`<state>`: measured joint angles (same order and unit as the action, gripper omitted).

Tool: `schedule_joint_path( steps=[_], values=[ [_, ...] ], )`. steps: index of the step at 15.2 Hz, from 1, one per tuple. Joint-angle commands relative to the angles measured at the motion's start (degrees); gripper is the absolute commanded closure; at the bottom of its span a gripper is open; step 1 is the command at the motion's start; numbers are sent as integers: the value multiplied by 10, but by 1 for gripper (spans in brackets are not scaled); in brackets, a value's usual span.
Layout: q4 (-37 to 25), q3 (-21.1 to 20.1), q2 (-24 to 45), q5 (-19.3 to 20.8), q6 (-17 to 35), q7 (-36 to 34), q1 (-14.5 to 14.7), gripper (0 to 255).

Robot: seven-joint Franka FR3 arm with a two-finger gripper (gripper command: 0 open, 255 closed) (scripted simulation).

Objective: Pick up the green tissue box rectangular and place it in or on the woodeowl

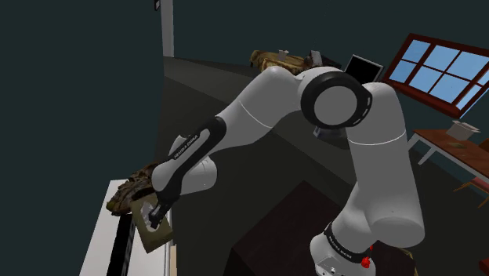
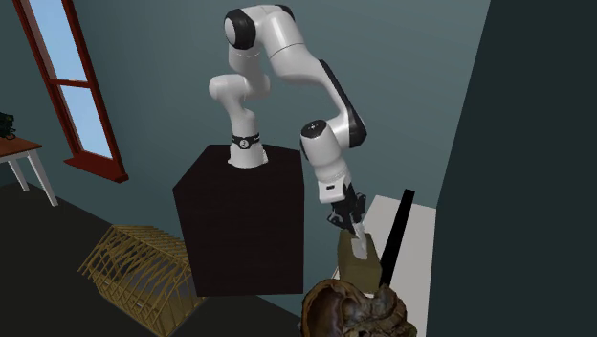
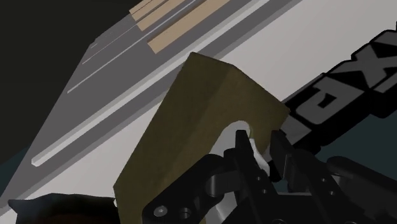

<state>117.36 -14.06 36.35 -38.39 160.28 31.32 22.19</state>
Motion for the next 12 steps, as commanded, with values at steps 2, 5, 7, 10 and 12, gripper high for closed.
schedule_joint_path(
  steps=[2, 5, 7, 10, 12],
  values=[
    [8, 6, -22, 5, -13, -11, 3, 255],
    [15, 11, -44, 11, -28, -23, 7, 255],
    [19, 14, -59, 16, -38, -31, 9, 255],
    [24, 20, -80, 22, -53, -43, 12, 255],
    [27, 23, -94, 27, -63, -51, 14, 255]
  ],
)
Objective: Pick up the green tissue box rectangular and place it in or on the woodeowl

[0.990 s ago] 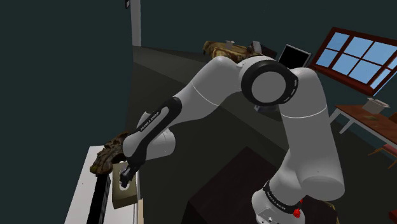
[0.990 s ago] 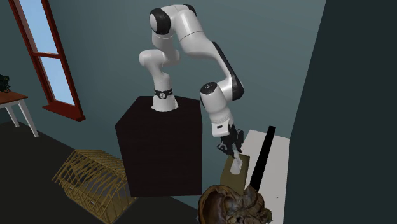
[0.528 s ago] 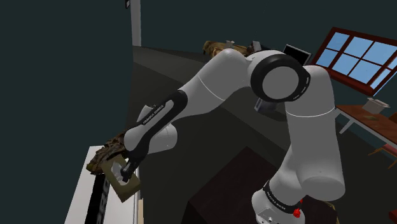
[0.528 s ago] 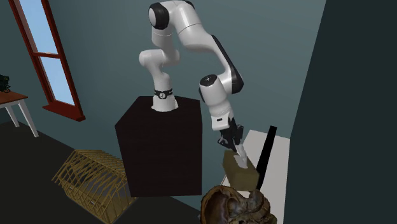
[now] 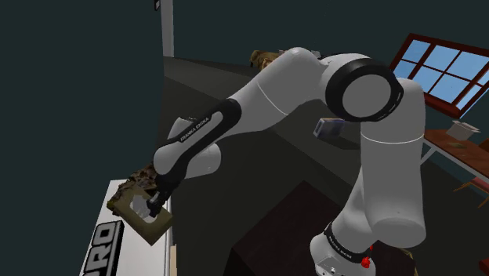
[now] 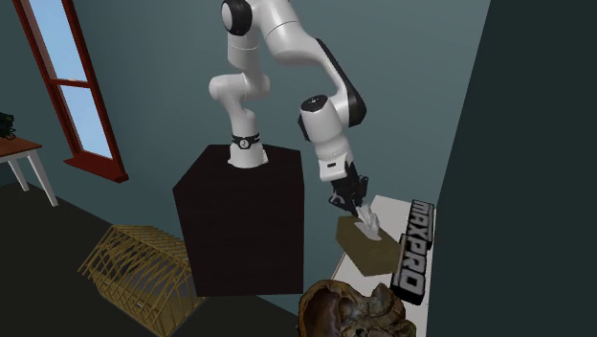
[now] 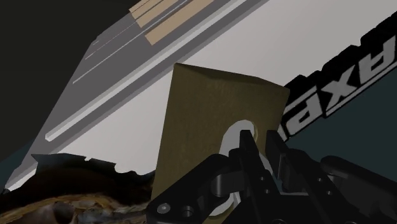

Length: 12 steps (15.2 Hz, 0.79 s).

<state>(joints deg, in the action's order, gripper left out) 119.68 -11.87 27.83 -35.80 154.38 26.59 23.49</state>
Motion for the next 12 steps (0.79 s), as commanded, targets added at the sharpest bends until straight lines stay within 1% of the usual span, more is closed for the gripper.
schedule_joint_path(
  steps=[1, 12],
  values=[
    [5, 2, -15, 4, -9, -8, 2, 255],
    [11, 18, -85, 33, -70, -52, 9, 255]
  ],
)
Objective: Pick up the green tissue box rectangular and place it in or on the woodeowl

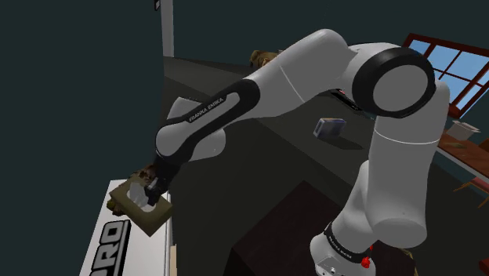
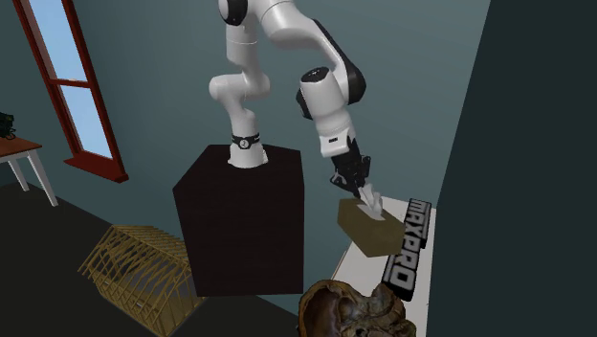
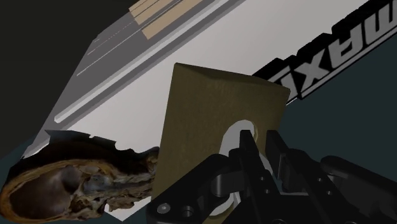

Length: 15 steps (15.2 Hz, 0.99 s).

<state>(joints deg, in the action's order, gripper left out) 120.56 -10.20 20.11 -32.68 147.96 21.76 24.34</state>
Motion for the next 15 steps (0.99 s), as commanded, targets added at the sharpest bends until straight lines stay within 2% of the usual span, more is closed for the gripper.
schedule_joint_path(
  steps=[1, 6, 15],
  values=[
    [2, 2, -14, 5, -11, -8, 1, 255],
    [0, 6, -39, 17, -36, -25, 2, 255],
    [-226, 45, 76, 71, -165, -28, -35, 255]
  ],
)
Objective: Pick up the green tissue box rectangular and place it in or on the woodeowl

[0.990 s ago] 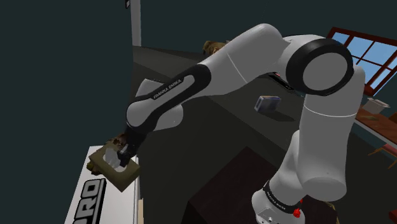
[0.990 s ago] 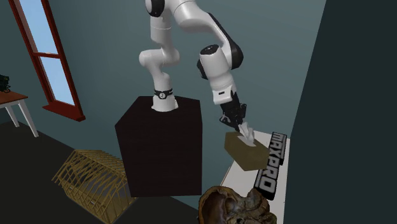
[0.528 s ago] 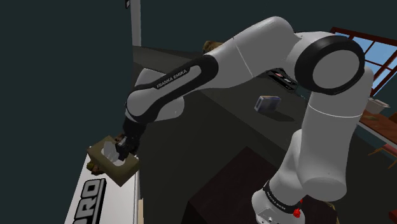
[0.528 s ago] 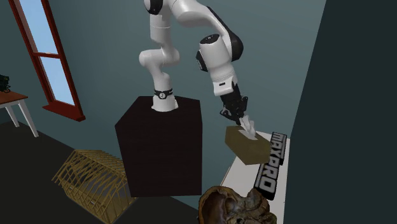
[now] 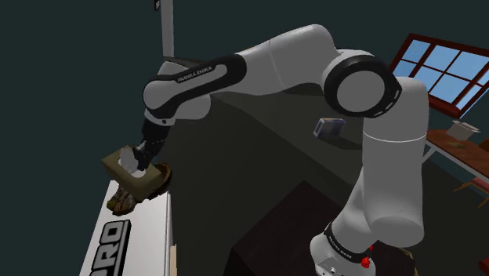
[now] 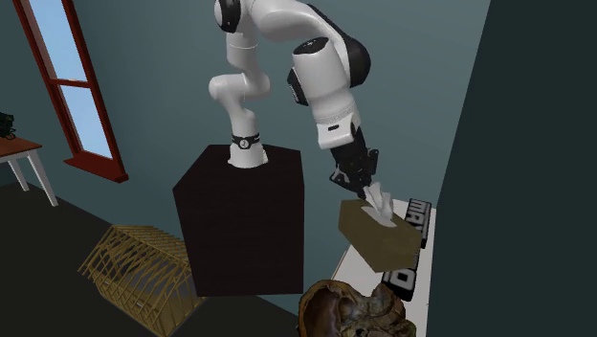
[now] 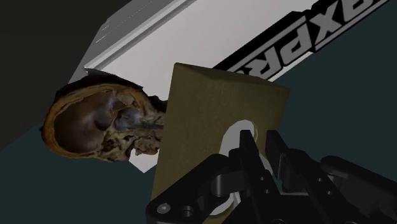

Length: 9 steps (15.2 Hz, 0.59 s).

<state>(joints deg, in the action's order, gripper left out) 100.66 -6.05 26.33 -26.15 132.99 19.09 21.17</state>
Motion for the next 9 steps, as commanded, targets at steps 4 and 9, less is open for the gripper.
schedule_joint_path(
  steps=[4, 9],
  values=[
    [-159, 15, 83, 24, -83, -7, -18, 255],
    [-253, 19, 146, 32, -117, -8, -28, 255]
  ],
)
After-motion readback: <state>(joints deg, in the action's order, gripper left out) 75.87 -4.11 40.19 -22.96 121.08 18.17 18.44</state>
